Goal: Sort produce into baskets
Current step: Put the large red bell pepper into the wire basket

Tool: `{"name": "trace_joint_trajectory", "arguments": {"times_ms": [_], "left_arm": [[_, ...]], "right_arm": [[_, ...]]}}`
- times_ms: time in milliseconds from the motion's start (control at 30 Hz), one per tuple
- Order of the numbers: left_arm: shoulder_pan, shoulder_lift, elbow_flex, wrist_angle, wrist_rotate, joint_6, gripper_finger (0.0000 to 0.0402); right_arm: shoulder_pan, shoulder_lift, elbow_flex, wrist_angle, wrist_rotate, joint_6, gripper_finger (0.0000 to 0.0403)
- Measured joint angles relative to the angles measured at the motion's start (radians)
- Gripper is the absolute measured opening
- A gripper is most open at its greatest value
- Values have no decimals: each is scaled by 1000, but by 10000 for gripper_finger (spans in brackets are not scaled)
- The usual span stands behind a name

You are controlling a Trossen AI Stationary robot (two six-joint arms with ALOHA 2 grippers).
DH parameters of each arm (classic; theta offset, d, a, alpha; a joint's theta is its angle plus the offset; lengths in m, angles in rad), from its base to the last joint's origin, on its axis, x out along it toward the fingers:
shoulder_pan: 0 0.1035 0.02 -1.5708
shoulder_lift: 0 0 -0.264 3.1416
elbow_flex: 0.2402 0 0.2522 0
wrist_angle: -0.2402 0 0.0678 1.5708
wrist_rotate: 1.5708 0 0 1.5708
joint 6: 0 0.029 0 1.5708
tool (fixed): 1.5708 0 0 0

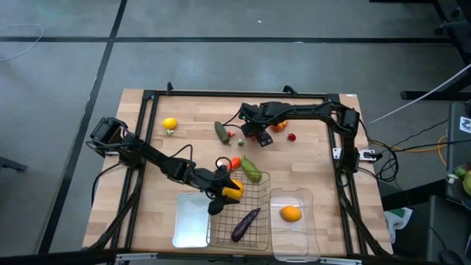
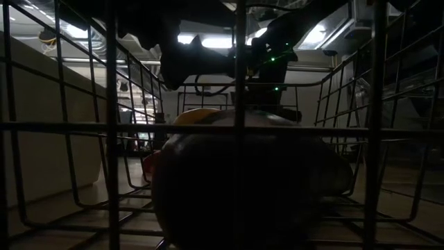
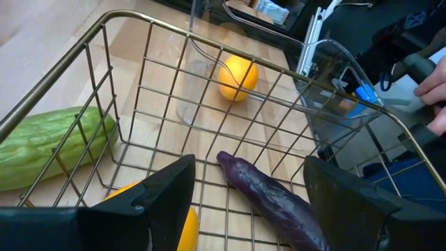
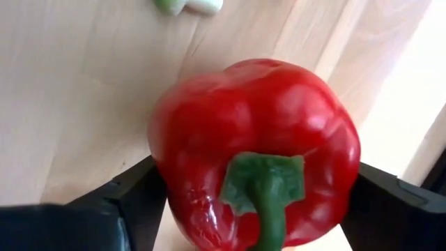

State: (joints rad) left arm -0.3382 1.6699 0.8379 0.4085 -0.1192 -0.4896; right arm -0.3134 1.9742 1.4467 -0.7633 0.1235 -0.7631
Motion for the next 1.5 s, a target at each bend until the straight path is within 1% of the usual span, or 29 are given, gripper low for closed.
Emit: {"name": "trace_joint_trajectory", "arguments": {"times_ms": [100,233,433,633,700,833,1067,1233,1367,1500], "left_arm": [[0,0,0,0,0,-2,263],[0,-1,0,11,0,-2,263],[0,-1,0,33,0,-1,263],[2,-4,0,43,0,27,263],[3,-17,0,41,1,29,263],[5,-54,1,12,0,61,263],[5,-121,1,-37,2,86,263],[3,-161,1,-88,4,115,263],[3,-194,1,-149,6,106,263],[3,-207,0,-170,5,99,263]], "right_arm": [[0,-11,12,-50,18,7,332],[0,-21,73,-115,24,34,326],[19,-30,213,-237,23,68,329],[87,-53,351,-345,15,114,328],[120,-68,384,-380,15,121,328],[196,-94,432,-441,15,185,327],[347,-137,439,-501,14,324,331],[459,-140,440,-492,13,405,332],[539,-141,440,-483,1,477,332],[606,-141,440,-453,-5,546,332]]}}
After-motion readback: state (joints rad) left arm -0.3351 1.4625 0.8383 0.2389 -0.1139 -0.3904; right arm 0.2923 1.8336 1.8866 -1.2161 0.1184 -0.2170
